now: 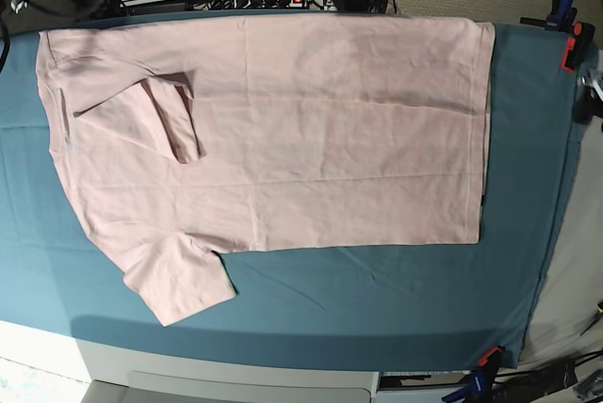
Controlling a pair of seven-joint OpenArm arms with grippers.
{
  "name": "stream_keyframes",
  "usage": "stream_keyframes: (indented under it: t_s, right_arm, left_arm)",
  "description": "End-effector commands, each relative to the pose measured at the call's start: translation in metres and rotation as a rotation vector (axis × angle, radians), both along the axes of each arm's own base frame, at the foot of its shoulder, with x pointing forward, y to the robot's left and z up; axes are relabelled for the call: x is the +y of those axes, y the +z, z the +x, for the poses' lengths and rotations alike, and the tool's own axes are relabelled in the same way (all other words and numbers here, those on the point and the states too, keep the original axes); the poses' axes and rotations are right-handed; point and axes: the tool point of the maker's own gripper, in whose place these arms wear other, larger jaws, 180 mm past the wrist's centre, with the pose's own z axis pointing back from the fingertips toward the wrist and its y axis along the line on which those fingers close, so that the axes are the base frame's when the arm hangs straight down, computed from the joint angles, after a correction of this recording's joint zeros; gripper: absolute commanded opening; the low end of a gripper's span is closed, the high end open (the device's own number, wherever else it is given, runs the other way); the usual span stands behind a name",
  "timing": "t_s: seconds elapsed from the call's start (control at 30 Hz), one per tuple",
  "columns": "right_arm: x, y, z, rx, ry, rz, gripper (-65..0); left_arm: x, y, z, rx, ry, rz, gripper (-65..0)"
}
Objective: Fold the T-shirt properly
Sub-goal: 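Move both grippers to the shirt's opposite side edge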
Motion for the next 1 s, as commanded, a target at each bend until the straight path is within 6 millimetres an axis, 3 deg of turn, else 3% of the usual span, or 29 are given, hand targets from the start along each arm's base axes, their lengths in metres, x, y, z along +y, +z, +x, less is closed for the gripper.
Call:
stream_keyframes:
  t_s: [0.0, 0.13, 0.4, 0.53, 0.73, 0.97]
  right_arm:
    - [-0.009, 0.034, 0.016, -0.093, -0.008, -0.058, -35.6]
    - [0.003, 0.027, 0.056, -0.065, 0.002, -0.156, -35.6]
    - [0.09, 0.002, 0.149, 0.001, 0.174, -0.281, -35.6]
    - [0.111, -0.016, 0.179, 0.013, 0.188, -0.246, -35.6]
    - [0.11, -0.04, 0.194, 0.051, 0.143, -0.153, -35.6]
    - [0.097, -0.045, 0.19, 0.089, 0.091, -0.206, -35.6]
  left_arm:
    - [0.006, 0.033, 0.023, -0.107, -0.018, 0.039, -37.0]
    - [0.016, 0.041, 0.057, -0.156, 0.039, 0.043, -38.1]
    - [-0.02, -0.025, 0.142, 0.009, 0.048, -0.167, -38.1]
    - [-0.041, -0.043, 0.183, 0.082, 0.091, -0.303, -38.1]
    - [-0.07, -0.057, 0.208, 0.177, 0.173, -0.522, -38.1]
    - [-0.101, -0.078, 0.209, 0.235, 0.182, -0.554, -38.1]
